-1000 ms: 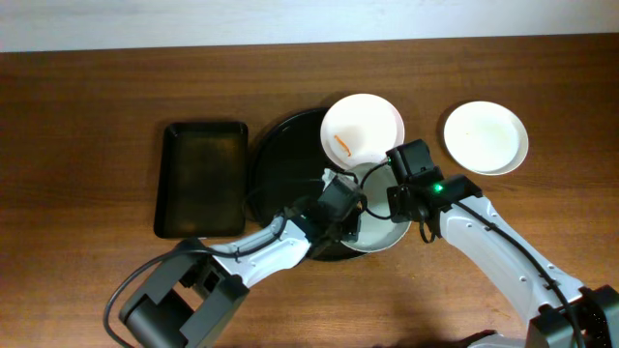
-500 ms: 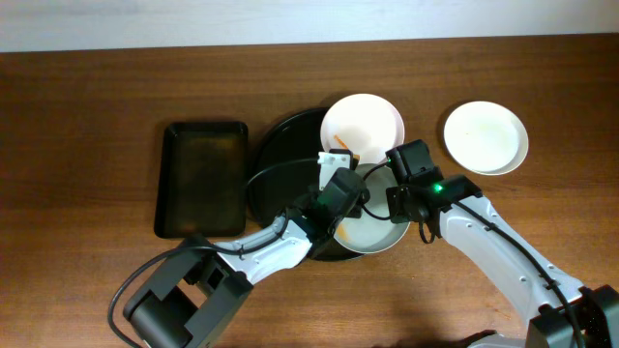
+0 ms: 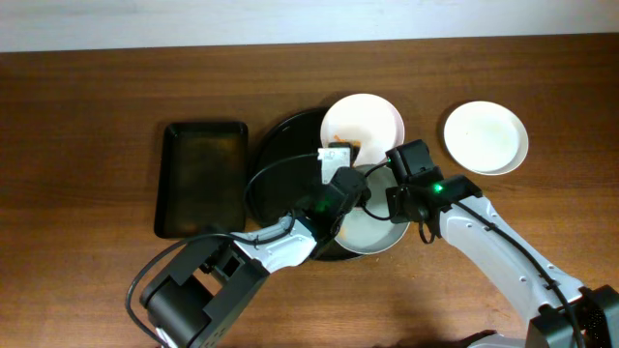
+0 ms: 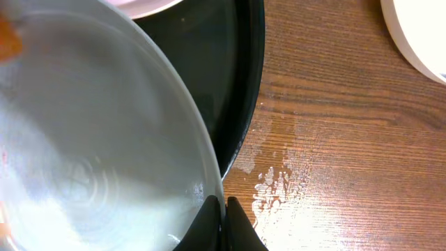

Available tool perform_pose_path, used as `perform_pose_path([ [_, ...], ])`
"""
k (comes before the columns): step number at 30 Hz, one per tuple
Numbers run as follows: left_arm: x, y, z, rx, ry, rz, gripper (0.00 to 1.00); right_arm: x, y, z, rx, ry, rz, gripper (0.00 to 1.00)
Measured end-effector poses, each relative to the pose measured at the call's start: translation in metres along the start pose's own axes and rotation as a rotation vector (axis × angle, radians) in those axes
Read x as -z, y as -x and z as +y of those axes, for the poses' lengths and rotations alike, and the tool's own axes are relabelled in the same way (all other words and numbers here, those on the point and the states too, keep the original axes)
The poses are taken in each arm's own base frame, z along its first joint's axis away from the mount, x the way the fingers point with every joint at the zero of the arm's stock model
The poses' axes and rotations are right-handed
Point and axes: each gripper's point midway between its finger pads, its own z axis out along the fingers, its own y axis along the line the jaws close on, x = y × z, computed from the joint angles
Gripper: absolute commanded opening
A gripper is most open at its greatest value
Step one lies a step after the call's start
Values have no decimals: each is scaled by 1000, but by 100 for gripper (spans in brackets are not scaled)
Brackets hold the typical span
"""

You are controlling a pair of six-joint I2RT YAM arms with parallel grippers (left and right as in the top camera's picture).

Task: Clean dirty plates on tray and stack at the side
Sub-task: 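Scrub the pale blue plate's sauce with the sponge in the left gripper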

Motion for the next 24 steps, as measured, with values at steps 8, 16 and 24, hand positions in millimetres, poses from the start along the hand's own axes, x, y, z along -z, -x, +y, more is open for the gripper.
perform_pose_path([
  [8,-10,-14,6,-6,13,18,0,0,0,0,0,0,0,4],
  [16,-15,-38,14,-34,37,93,0,0,0,0,-14,0,-2,4],
  [24,5,-39,21,-85,74,181,0,0,0,1,-13,3,0,4],
])
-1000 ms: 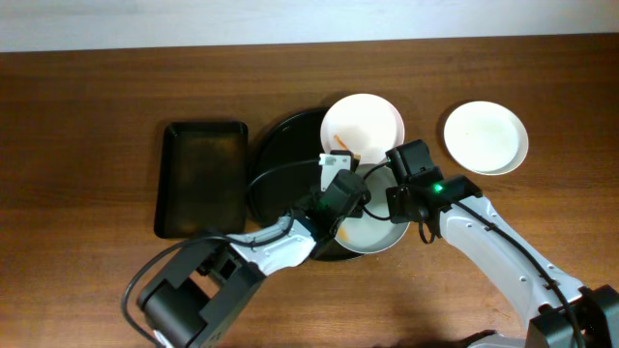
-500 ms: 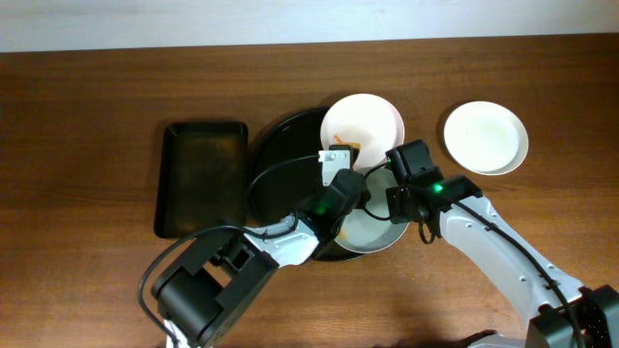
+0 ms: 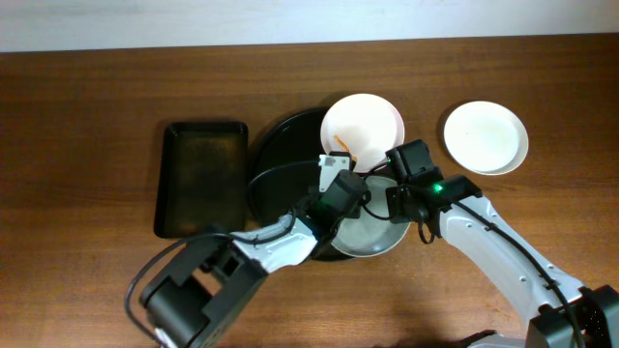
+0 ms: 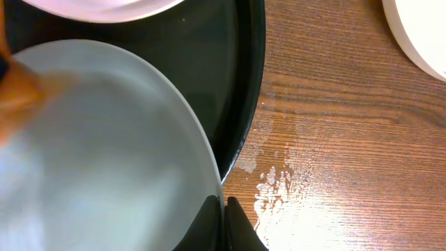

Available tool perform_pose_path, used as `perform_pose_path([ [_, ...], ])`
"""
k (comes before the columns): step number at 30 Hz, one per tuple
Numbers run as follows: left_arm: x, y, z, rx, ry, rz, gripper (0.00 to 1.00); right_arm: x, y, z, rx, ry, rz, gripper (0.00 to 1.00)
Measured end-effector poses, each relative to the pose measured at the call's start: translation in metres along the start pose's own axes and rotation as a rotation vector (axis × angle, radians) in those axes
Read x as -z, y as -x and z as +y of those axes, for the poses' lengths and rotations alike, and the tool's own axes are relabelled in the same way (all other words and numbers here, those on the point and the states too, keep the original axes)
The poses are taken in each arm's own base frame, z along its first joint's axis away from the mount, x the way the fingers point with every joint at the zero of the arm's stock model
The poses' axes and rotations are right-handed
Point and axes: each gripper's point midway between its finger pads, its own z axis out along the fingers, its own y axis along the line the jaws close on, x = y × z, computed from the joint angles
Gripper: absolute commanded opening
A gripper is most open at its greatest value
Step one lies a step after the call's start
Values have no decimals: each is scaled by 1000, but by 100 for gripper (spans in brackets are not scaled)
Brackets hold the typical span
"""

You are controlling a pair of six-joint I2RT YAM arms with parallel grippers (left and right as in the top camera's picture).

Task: Clean dirty plates on tray and stack at the side

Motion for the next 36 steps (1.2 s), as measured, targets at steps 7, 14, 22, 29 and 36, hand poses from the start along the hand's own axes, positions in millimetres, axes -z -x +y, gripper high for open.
perform_pose_path([
  [7,57,32,-4,0,-37,-6,0,0,0,0,1,0,-1,4],
  [14,109,82,33,80,-1,-82,0,8,20,3,67,11,-56,4],
  [22,150,96,152,318,68,28,0,58,80,-21,167,-137,-197,4],
  [29,159,80,189,404,-16,143,0,98,101,4,459,-402,-331,4],
  [36,148,58,182,367,-64,251,0,154,115,43,643,-679,-506,4],
])
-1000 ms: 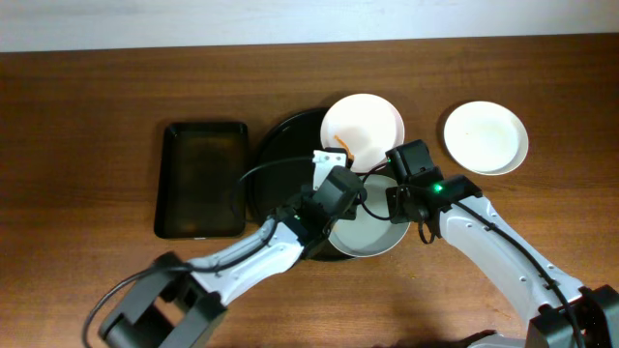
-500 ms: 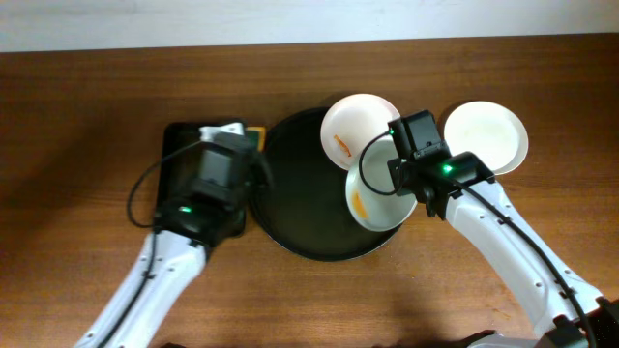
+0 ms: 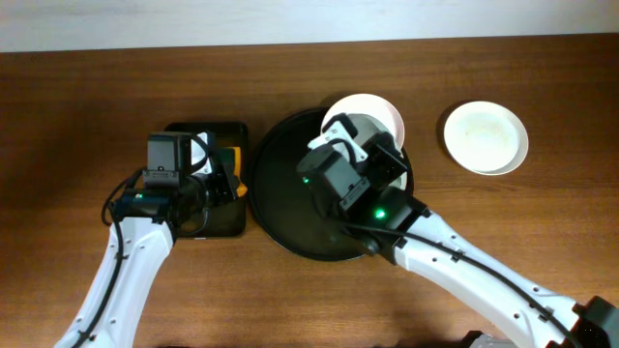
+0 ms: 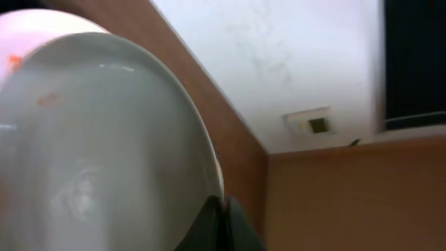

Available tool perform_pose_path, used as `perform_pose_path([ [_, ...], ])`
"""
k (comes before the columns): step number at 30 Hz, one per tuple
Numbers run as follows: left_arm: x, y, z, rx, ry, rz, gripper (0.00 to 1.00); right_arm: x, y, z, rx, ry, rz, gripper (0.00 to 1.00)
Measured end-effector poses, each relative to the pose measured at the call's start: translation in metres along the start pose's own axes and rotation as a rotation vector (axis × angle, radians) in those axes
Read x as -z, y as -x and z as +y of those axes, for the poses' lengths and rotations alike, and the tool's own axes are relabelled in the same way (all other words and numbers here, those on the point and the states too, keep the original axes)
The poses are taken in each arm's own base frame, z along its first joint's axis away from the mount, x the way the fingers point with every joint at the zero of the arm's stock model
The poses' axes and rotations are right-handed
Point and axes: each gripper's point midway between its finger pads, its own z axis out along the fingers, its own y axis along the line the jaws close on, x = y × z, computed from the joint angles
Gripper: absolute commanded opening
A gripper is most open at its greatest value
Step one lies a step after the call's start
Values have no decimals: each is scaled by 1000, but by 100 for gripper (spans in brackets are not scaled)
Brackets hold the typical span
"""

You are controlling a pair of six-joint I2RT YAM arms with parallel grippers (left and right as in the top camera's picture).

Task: Clean dirty plates on tray and stack at the side

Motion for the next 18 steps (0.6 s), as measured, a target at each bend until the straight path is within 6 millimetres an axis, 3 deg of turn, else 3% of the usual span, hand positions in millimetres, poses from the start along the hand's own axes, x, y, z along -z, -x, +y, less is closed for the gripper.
perform_pose_path([
  [6,-11,-10,4,2,-1,61,0,-2,7,20,197,-101,40,4],
  [11,-11,-11,4,1,-3,66,0,-1,1,16,153,-132,62,4],
  [14,-11,-13,4,3,-4,71,0,0,-18,23,111,-33,86,4],
  [18,-11,-13,4,4,-4,73,0,-14,-71,9,-255,306,200,4],
])
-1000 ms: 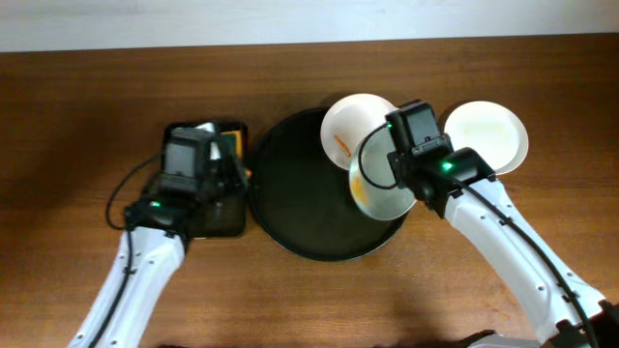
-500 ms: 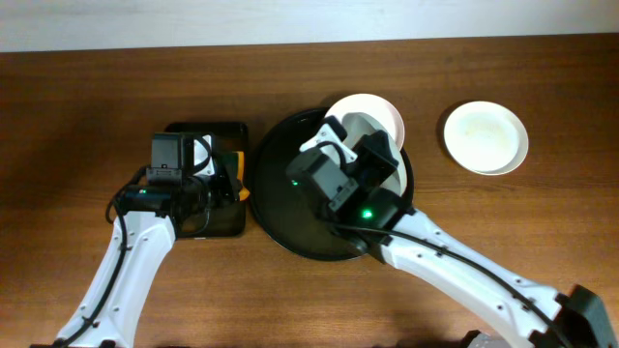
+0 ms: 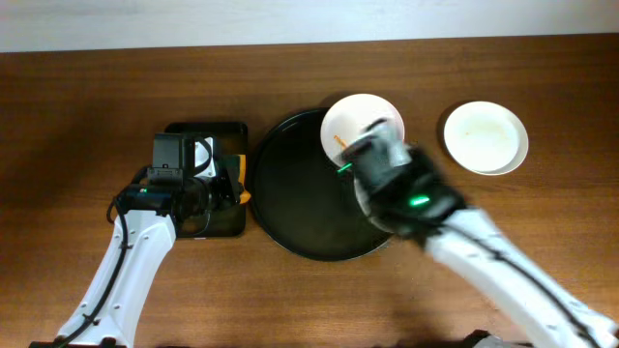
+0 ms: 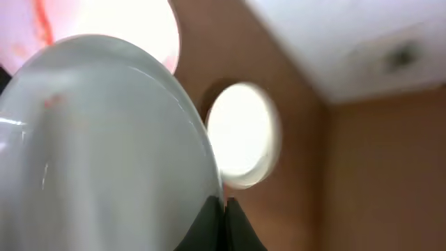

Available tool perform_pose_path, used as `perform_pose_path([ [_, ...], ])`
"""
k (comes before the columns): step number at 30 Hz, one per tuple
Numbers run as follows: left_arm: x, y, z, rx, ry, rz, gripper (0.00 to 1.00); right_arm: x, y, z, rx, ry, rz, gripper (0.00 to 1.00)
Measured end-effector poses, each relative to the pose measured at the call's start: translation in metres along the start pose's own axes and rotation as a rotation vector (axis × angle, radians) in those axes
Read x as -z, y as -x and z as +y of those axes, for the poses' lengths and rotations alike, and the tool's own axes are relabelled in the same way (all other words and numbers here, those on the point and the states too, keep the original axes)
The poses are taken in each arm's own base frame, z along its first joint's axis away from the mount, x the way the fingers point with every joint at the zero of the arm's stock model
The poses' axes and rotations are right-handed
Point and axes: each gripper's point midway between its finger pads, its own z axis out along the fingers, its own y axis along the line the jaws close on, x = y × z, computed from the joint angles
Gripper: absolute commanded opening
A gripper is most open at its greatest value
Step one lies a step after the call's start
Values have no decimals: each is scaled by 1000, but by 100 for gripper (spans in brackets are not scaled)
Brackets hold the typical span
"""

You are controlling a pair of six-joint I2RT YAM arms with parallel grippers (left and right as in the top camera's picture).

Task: Clean dirty plates on tray and stack at the side

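Note:
My right gripper (image 4: 223, 203) is shut on the rim of a grey-white plate (image 4: 104, 146), held raised and tilted. In the overhead view the right arm (image 3: 406, 188) is blurred over the right part of the round black tray (image 3: 290, 208). A dirty plate (image 3: 360, 118) with orange smears lies on the tray's far right. A clean white plate (image 3: 486, 137) sits on the table to the right and shows in the wrist view as the clean plate (image 4: 244, 136). My left gripper (image 3: 230, 182) holds a yellow-orange sponge (image 3: 242, 181) at the right edge of the black bin.
A black rectangular bin (image 3: 184, 217) stands left of the tray, with the left arm over it. Bare brown wooden table (image 3: 542, 251) surrounds tray and plates; a white wall runs along the far edge.
My right arm has moved rightward with the plate. Its wrist view now takes in the clean plate on the table instead of the wall. The left arm has barely shifted at the bin.
First my right gripper held the plate's rim low over the tray while the left gripper pressed an orange sponge on it, and again at the following moment. Then the left arm was at the bin and the plate was lifted and tilted. Now the plate is further right.

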Motion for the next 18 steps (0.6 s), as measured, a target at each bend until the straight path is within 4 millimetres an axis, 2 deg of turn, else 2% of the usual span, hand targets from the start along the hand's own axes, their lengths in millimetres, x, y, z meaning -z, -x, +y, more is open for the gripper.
perform_pose_path([
  [1,0,0,0,0,0,0,0,-8,-11,-8,-113,103,36,4],
  [2,0,0,0,0,0,0,0,-15,-18,-5,-199,223,67,4],
  [3,0,-1,0,1,-1,4,0,-23,-25,4,-288,371,108,4],
  [5,0,-3,-1,4,-7,14,0,-36,-37,22,-389,557,179,4],
  [9,0,-5,-3,5,-22,23,0,-66,-91,67,-463,730,408,4],
  [11,0,-5,-4,5,-23,23,0,-71,-106,81,-468,760,456,4],
  [12,0,-5,-4,5,-23,23,0,-72,-108,86,-473,773,456,10],
  [15,0,-5,-4,5,-23,23,0,-73,-108,89,-478,784,448,38],
  [16,0,-5,-4,5,-23,23,0,-73,-108,89,-476,783,450,39],
  [18,0,-5,-4,5,-23,23,0,-73,-109,89,-480,783,455,49],
])
